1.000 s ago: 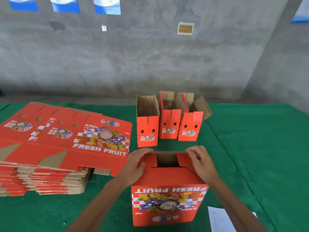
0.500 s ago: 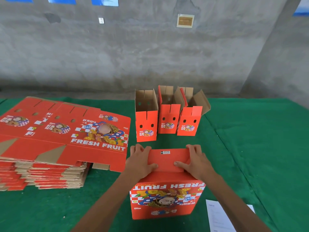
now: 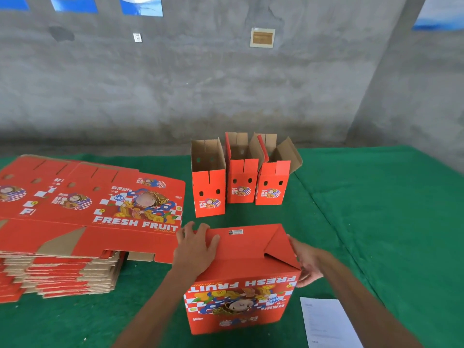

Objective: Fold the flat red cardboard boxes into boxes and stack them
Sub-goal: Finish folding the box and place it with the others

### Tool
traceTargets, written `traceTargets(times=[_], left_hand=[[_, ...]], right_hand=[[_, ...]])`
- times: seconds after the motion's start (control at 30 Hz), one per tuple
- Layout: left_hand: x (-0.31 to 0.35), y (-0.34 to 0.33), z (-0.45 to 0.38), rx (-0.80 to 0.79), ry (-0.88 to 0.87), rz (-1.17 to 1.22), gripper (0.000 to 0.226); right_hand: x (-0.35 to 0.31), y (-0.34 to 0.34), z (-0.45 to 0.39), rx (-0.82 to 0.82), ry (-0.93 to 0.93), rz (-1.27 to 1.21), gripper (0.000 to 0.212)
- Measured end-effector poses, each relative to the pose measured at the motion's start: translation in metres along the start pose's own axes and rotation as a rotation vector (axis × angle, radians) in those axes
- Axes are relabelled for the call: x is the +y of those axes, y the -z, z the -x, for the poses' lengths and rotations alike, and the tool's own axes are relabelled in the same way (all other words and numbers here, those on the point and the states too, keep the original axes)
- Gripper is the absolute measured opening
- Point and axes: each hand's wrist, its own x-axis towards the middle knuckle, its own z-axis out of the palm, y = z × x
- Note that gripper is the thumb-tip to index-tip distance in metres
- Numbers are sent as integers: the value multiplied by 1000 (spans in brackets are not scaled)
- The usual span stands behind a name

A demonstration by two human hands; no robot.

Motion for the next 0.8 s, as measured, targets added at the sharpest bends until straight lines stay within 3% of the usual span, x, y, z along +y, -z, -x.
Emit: traceTargets(times=[0.2,0.33,0.47,0.57,0.63,0.7,0.8], left_hand=[[9,3,6,-51,40,8,79],[4,8,14,68,70,155,53],[3,25,17,268,-24,429,39],[1,42,16,364,-52,616,42],[4,46,16,304,-72,611,43],[14,40,16,137,-89,622,34],[39,22,22,-129,-43,864,33]], right_hand=[[12,2,-8,-139,-104,-28,57],[21,-2,-7,-244,-76,-99,46],[4,12,3,-200,196,-171,82],[-26,22,45,-77,480,-108,81],[-39,25,73,-14,678,-51,74],[-46,15,94,79,856,47,68],[-47,-25,96,373,1069,443,60]])
